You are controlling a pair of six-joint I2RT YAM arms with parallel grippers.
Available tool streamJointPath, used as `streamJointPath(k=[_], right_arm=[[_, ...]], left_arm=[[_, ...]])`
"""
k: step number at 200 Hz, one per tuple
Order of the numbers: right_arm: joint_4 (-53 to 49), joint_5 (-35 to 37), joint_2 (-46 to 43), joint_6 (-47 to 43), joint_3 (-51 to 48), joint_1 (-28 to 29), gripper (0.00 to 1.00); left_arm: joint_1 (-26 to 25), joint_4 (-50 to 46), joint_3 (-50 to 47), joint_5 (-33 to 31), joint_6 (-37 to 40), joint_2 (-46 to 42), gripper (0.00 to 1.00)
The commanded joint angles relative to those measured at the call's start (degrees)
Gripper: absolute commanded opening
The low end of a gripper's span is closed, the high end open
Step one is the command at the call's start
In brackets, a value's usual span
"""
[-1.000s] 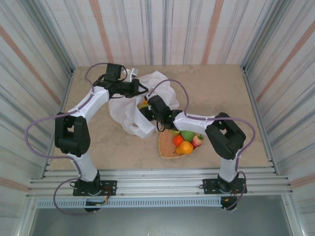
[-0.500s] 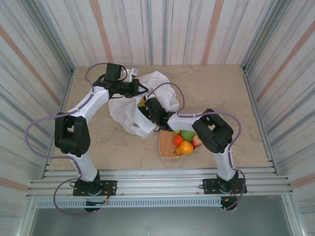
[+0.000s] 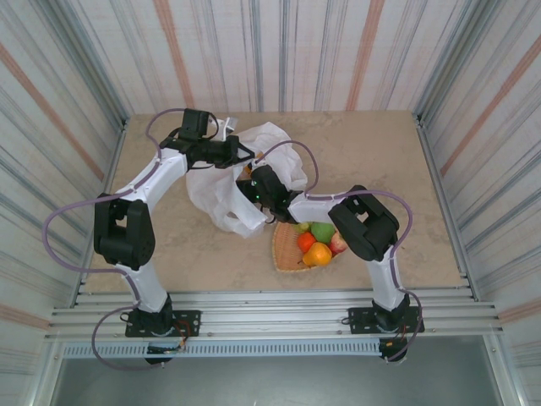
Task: Place the fruits into the plastic bag
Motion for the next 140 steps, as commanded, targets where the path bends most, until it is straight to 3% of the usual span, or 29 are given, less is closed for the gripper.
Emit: streamJointPath(k=[1,112,140], right_arm=[[0.6,-1.0,-3.0,-1.0,-0.6,-0.3,0.85],[-12.1,5.2,-21.3,-17.6,-14.6,0.4,0.84],[-17.0,3.1,-26.7,-21.2,-15.7,0.5,0.84]], left_arm=[[-0.1,0.5,0.7,1.2,-0.1,-0.2,0.01],[1.2,0.4,0.7,1.3,0.6,-0.6,0.0],[1.1,0.4,0.6,1.2,0.7,-0.4,0.0]])
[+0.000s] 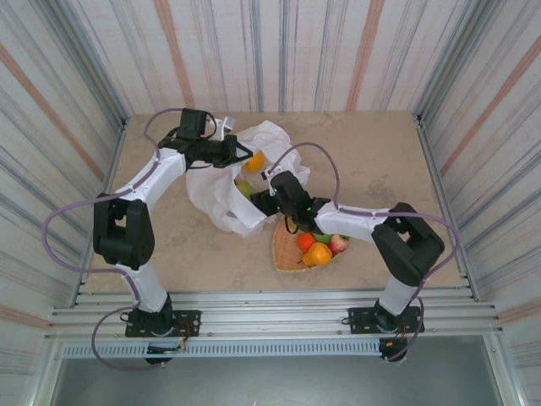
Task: Place the fruits into the plastic bag
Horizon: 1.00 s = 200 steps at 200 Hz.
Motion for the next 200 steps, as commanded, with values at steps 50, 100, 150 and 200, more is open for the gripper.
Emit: streamJointPath(k=[50,100,150,200], right_arm=[[-19.7,-4.1,-15.1,-8.9,-0.5,0.1,0.84],[-30.6,-6.0,-24.5,-8.3,-1.6,0.4,0.84],[-49.7,0.5,-29.8,-3.9,0.4,0.3,0.86],[-58.6,2.6,-22.3,-1.9,4.4,1.9,0.89]], left_arm=[[0.3,0.4,0.6,1.1,0.7,-0.2,0.0],[0.2,0.3,0.6,0.9,0.8,0.0,0.0],[0.2,0.2,0.6,0.8,0.7,0.1,0.0],[0.2,0.0,0.7,0.7,0.5,0.2,0.0]])
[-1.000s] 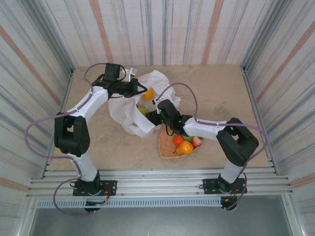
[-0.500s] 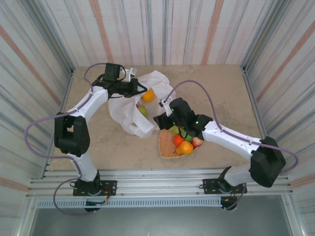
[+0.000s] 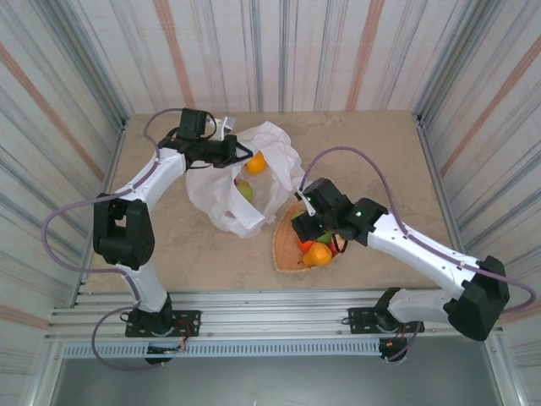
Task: Place the fruits into the plastic bag
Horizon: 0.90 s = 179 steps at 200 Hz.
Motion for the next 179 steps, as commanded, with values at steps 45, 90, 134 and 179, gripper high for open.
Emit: streamJointPath(k=[45,90,134,179], right_arm=[[-3.7,4.0,12.7,-3.9,6.2,1.8,0.94],[-0.6,5.6,19.9,-8.0,7.4,0.6,0.96],[3.8,8.0,23.6,-10.1,6.9,-0.5,0.94],[5.6,8.6,26.4,-10.9,6.4,-0.8,0.89]], left_arm=[[-0.2,-0.6,0.9,0.2,1.1,0.0,0.0],[-0.2,-1.0,1.1,-0.1,1.6,0.0,0.0],[-0.1,-1.0,1.2,0.6,0.9,1.1,0.0],[-0.1,-0.9,1.2,0.6,0.9,0.9,0.0]])
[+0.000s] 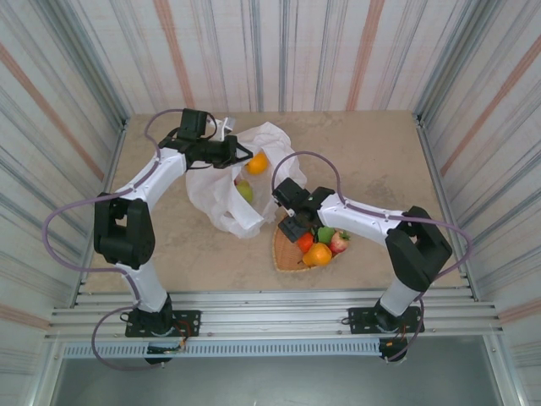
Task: Place the fruits into the plastic bag
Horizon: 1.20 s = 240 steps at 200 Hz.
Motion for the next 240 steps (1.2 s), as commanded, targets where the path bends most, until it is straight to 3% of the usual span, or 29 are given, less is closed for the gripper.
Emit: streamJointPath(k=[1,147,178,240], right_arm=[[1.5,1.3,1.6,-1.5,0.4,-0.5,0.89],[3.6,1.9,4.5,-2.4,0.0,-0.6,0.73],[4.4,0.1,2.9,-2.7,0.2,-0.5,0.63],[10.0,-5.8,-5.6,-3.4,-1.6,0.2,0.57]], left_arm=[[0.0,-0.6,1.2,0.6,0.9,0.4,0.0],[-0.5,-0.4,1.1,0.9,0.7,0.7,0.0],[-0.5,-0.4,1.1,1.0,0.7,0.7,0.0],[-0.5,-0.4,1.1,0.9,0.7,0.8,0.0]])
